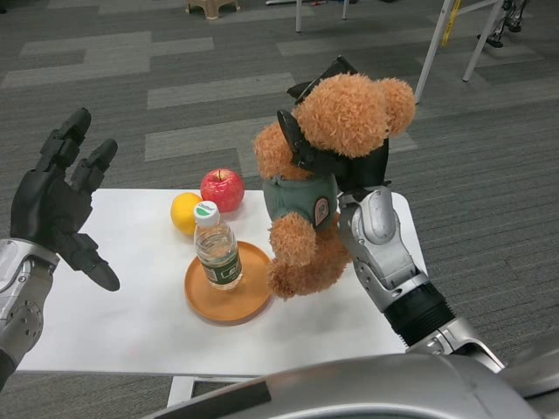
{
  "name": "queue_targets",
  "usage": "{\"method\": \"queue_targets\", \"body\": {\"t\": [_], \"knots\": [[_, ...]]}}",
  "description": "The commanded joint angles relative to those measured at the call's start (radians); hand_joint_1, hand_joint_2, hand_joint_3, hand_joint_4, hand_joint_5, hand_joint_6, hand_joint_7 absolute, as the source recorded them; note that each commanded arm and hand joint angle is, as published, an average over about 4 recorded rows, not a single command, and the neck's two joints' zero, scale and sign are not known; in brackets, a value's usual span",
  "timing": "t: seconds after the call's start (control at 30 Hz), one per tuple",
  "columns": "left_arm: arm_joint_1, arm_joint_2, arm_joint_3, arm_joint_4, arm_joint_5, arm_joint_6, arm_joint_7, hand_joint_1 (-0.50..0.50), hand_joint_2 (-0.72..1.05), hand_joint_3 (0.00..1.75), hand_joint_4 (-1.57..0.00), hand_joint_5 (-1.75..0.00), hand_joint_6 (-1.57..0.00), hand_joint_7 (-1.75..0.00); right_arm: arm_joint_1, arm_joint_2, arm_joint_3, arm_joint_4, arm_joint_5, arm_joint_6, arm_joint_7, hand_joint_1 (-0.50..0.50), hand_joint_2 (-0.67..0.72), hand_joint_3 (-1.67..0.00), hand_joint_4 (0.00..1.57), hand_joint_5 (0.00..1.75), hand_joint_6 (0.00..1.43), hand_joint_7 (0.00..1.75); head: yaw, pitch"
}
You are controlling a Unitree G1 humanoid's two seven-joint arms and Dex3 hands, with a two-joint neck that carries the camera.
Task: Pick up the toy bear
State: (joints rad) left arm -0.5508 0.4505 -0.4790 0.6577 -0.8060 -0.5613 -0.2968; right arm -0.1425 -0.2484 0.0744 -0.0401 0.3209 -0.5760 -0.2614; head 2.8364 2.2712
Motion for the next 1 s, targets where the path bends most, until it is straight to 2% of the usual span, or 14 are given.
{"method": "queue_targets", "body": {"t": [0.03,0.33,0.53,0.6,0.77,0.83,0.97,1.0], "knots": [[0.011,0.004,0.013,-0.009,0.007,-0.008,0.004,-0.48,-0.64,0.09,0.0,-0.31,0.0,-0.14,-0.002,-0.003,0.001,-0.017,0.01,-0.018,-0.004,-0.44,-0.6,-0.87,0.17,1.55,0.8,1.54,-0.001,-0.001],[0.011,0.002,0.013,-0.009,0.008,-0.009,0.004,-0.48,-0.59,0.09,0.0,-0.41,0.0,-0.14,-0.003,-0.003,0.0,-0.018,0.009,-0.018,-0.004,-0.45,-0.6,-0.87,0.17,1.55,0.8,1.54,-0.004,-0.002],[0.011,0.0,0.013,-0.009,0.008,-0.009,0.004,-0.48,-0.64,0.09,0.0,-0.36,0.0,-0.14,-0.003,-0.005,-0.001,-0.018,0.009,-0.019,-0.004,-0.44,-0.6,-0.87,0.17,1.55,0.8,1.54,-0.004,-0.002],[0.011,-0.001,0.013,-0.009,0.008,-0.01,0.004,-0.48,-0.59,0.09,0.0,-0.36,0.0,-0.14,-0.003,-0.005,-0.002,-0.017,0.009,-0.019,-0.004,-0.42,-0.6,-0.87,0.17,1.55,0.8,1.54,-0.005,-0.002],[0.011,-0.001,0.013,-0.009,0.009,-0.011,0.004,-0.48,-0.64,0.09,0.0,-0.36,0.0,-0.14,-0.002,-0.005,-0.002,-0.018,0.01,-0.018,-0.004,-0.44,-0.6,-0.87,0.17,1.55,0.8,1.54,-0.006,-0.002],[0.011,-0.002,0.013,-0.009,0.009,-0.011,0.004,-0.48,-0.64,0.09,0.0,-0.41,0.0,-0.14,-0.002,-0.005,-0.002,-0.018,0.009,-0.019,-0.004,-0.42,-0.6,-0.87,0.17,1.55,0.8,1.54,-0.006,-0.002],[0.011,-0.003,0.013,-0.009,0.01,-0.011,0.004,-0.48,-0.64,0.09,0.0,-0.31,0.0,-0.14,-0.002,-0.005,-0.002,-0.018,0.009,-0.018,-0.004,-0.46,-0.6,-0.87,0.17,1.55,0.8,1.54,-0.007,-0.001],[0.011,-0.003,0.013,-0.009,0.01,-0.011,0.004,-0.48,-0.64,0.09,0.0,-0.33,0.0,-0.14,-0.002,-0.005,-0.002,-0.018,0.01,-0.018,-0.004,-0.46,-0.6,-0.87,0.17,1.55,0.8,1.54,-0.007,-0.001]]}}
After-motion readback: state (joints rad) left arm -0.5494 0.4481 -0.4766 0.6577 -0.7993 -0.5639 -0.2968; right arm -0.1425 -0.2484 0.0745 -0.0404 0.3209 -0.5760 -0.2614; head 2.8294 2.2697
